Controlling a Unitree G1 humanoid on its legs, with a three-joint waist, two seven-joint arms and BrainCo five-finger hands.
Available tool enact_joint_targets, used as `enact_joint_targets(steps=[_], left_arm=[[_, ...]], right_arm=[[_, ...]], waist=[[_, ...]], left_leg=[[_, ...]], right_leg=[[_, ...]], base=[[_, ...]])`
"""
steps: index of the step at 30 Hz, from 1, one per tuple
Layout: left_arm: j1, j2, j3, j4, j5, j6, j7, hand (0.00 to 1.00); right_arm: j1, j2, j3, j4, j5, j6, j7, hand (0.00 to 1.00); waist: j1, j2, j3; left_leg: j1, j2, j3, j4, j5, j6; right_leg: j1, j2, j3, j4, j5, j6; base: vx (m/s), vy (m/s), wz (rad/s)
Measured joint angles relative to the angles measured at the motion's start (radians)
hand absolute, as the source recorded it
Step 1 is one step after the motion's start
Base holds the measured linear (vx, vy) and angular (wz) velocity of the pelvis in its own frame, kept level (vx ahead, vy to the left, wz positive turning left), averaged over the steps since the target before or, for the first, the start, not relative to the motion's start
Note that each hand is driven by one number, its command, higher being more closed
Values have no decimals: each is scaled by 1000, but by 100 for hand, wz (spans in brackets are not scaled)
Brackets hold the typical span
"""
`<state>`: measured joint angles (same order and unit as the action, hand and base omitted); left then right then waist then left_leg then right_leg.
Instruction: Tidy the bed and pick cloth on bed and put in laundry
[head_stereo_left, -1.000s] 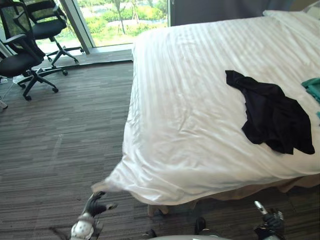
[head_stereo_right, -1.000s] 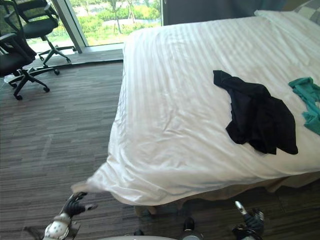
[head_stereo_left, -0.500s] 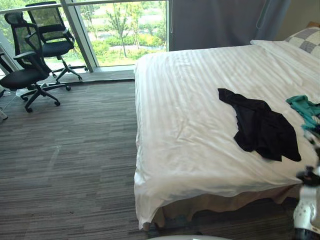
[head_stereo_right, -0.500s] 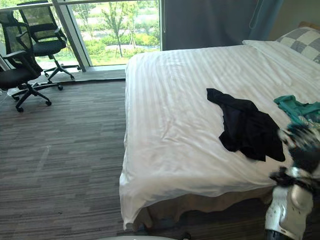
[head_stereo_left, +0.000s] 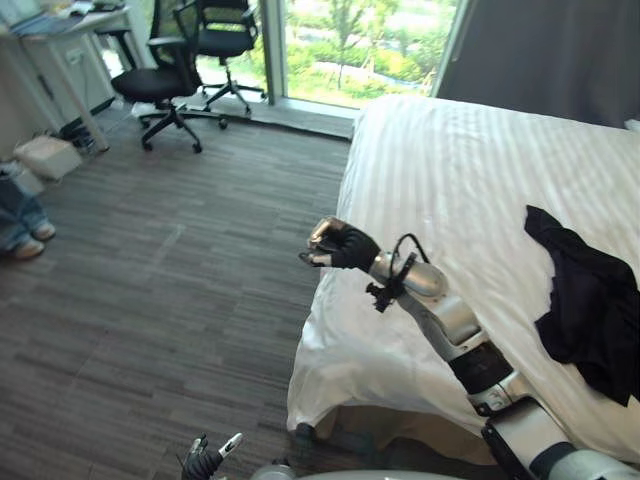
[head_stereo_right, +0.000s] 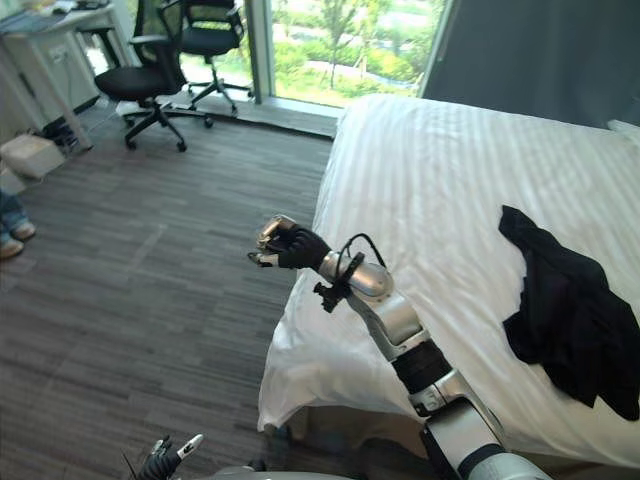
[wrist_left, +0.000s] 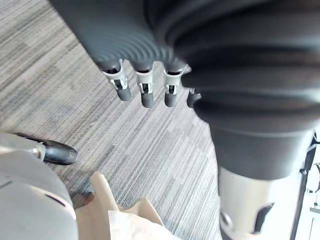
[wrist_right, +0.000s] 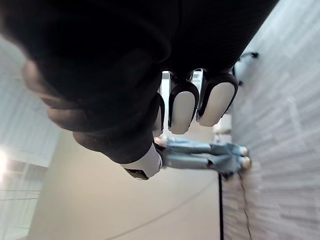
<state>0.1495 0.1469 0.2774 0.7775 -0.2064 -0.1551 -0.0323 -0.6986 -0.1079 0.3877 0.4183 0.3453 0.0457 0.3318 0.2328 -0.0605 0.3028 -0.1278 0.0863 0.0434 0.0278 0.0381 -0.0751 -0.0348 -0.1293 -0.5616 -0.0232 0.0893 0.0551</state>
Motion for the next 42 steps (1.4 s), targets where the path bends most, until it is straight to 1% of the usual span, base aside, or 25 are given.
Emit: enact_joint_targets(steps=[1, 2, 3, 6, 9, 11, 12, 15, 17, 18, 20, 21, 23, 25, 27, 28, 30, 32, 33, 34, 35, 36, 37, 39, 42], left_arm=[[-11, 0, 0, -7, 0, 0, -7, 0], [-32, -3, -2, -24, 0, 0, -13, 0], [-38, -6, -2, -28, 0, 0, -14, 0], [-72, -8, -54, -24, -31, 1, -26, 0], [-125, -13, -100, 5, -78, 2, -36, 0], [-155, -26, -130, 27, -84, 1, -37, 0], [-180, -35, -163, 39, -84, -6, -38, 0], [-193, -39, -183, 39, -84, -12, -38, 0], [-197, -45, -198, 39, -84, -17, -29, 0], [-197, -45, -197, 37, -85, -17, -28, 0], [-193, -41, -194, 32, -97, -9, -11, 0], [-189, -39, -194, 29, -98, -5, -7, 0], [-175, -36, -197, 28, -94, 12, -2, 0], [-159, -35, -199, 38, -70, 14, 15, 0], [-127, -24, -200, 40, -43, 11, 32, 0], [-116, -14, -200, 56, -29, 3, 46, 0], [-92, 4, -208, 97, -16, -11, 60, 0], [-79, 23, -232, 149, -15, -17, 61, 0], [-79, 35, -249, 173, -6, -17, 57, 0], [-79, 36, -250, 177, 0, -17, 53, 0], [-79, 36, -250, 178, 4, -18, 51, 0], [-83, 38, -251, 178, 4, -23, 38, 0], [-84, 39, -251, 178, 3, -25, 29, 0], [-98, 42, -251, 177, 0, -28, -3, 0], [-133, 39, -253, 176, -21, -29, -26, 0]], right_arm=[[-16, 2, -11, 26, -5, -3, -6, 100], [-52, 2, -42, 92, -8, -9, -20, 100], [-67, 2, -57, 122, -8, -11, -27, 100], [-111, -24, -146, 340, -27, -41, -47, 100], [-108, -54, -166, 462, -52, -45, -111, 100], [-90, -27, -175, 492, -55, -62, -115, 100], [-77, -16, -187, 514, -81, -71, -112, 100], [-27, -7, -194, 541, -127, -85, -108, 100], [98, 15, -233, 555, -119, -117, -100, 100], [145, 10, -236, 541, -108, -129, -84, 100], [364, -16, -202, 394, -99, -184, 2, 100], [418, -27, -180, 345, -97, -198, 24, 100], [586, -49, -76, 144, -75, -229, 94, 100], [633, -47, 27, 14, -55, -249, 146, 100], [628, -35, 126, -147, 1, -298, 178, 100], [619, -5, 165, -275, 81, -335, 183, 100], [579, 50, 210, -459, 185, -380, 183, 100], [461, 95, 215, -596, 217, -432, 162, 100], [337, 104, 181, -610, 214, -443, 112, 100], [279, 105, 155, -601, 204, -433, 80, 100], [190, 98, 95, -569, 189, -414, 31, 100], [79, 93, 4, -506, 181, -366, -49, 100], [30, 86, -38, -463, 181, -342, -87, 100], [-104, 45, -152, -299, 177, -263, -222, 100], [-113, -15, -204, -163, 142, -251, -318, 100]], waist=[[4, 5, 25], [7, 33, 86], [8, 47, 108], [13, 117, 161], [7, 135, 170], [0, 140, 172], [-6, 151, 176], [-28, 158, 179], [-59, 156, 181], [-65, 150, 185], [-93, 117, 207], [-102, 106, 214], [-135, 61, 220], [-139, 39, 209], [-138, 22, 181], [-136, 12, 151], [-137, 0, 94], [-142, 1, 64], [-142, 4, 53], [-142, 4, 49], [-141, 7, 49], [-138, 12, 51], [-137, 20, 54], [-134, 38, 64], [-134, 66, 84]], left_leg=[[-18, 0, -6, 5, 6, -1], [-51, -2, -16, 7, 26, 0], [-64, -5, -16, 6, 32, -1], [-159, -22, -10, -10, 73, 22], [-193, -29, 14, -21, 87, 32], [-203, -34, 32, -21, 88, 34], [-204, -39, 44, -21, 87, 34], [-207, -52, 39, -21, 87, 34], [-199, -60, 36, -20, 87, 34], [-191, -62, 36, -20, 85, 36], [-151, -67, 43, -21, 71, 45], [-139, -68, 46, -21, 65, 50], [-85, -63, 72, -26, 53, 46], [-38, -52, 95, -29, 42, 42], [-7, -39, 114, -31, 23, 38], [6, -31, 124, -38, 23, 37], [30, -21, 145, -64, 24, 35], [63, -18, 154, -68, 24, 34], [78, -19, 156, -70, 24, 34], [78, -19, 157, -70, 27, 38], [76, -21, 157, -70, 28, 39], [65, -22, 159, -66, 28, 38], [53, -23, 160, -62, 28, 38], [0, -32, 167, -55, 33, 36], [-54, -41, 184, -46, 41, 46]], right_leg=[[-20, -6, -4, 17, -2, -1], [-57, -16, -15, 51, -8, -7], [-75, -18, -14, 63, -8, -7], [-204, -48, 5, 107, 2, -18], [-257, -58, 27, 115, 9, -17], [-286, -67, 49, 131, 9, -17], [-294, -74, 60, 134, 9, -16], [-299, -82, 61, 138, 6, -12], [-277, -88, 56, 121, 12, -4], [-271, -90, 57, 119, 13, -3], [-231, -92, 66, 106, 14, 3], [-221, -92, 71, 106, 13, 4], [-181, -85, 95, 97, 14, 8], [-137, -69, 113, 67, 22, 12], [-103, -47, 127, 30, 23, 8], [-91, -43, 130, 15, 26, 4], [-89, -30, 152, 11, 26, 3], [-64, -27, 159, 12, 30, 0], [-53, -27, 162, 13, 32, 2], [-53, -28, 164, 13, 33, 3], [-55, -28, 166, 12, 36, 3], [-64, -29, 168, 9, 44, 5], [-73, -28, 169, 7, 48, 5], [-123, -31, 177, 0, 71, 2], [-178, -41, 191, -3, 91, -3]], base=[[-201, 35, 37], [-161, 31, 22], [-157, 34, 15], [-81, 38, -10], [11, -2, -17], [47, -5, -25], [50, -1, -21], [52, 14, 2], [71, 30, 11], [75, 36, 3], [74, 34, -12], [64, 29, -20], [53, 14, -32], [47, -19, -42], [42, -48, -36], [46, -46, -21], [77, -50, -31], [87, -26, -22], [45, 5, -5], [14, 12, -5], [0, 0, 0], [0, 0, 0], [-49, 34, 1], [-47, 37, -2], [-5, 34, -9]])
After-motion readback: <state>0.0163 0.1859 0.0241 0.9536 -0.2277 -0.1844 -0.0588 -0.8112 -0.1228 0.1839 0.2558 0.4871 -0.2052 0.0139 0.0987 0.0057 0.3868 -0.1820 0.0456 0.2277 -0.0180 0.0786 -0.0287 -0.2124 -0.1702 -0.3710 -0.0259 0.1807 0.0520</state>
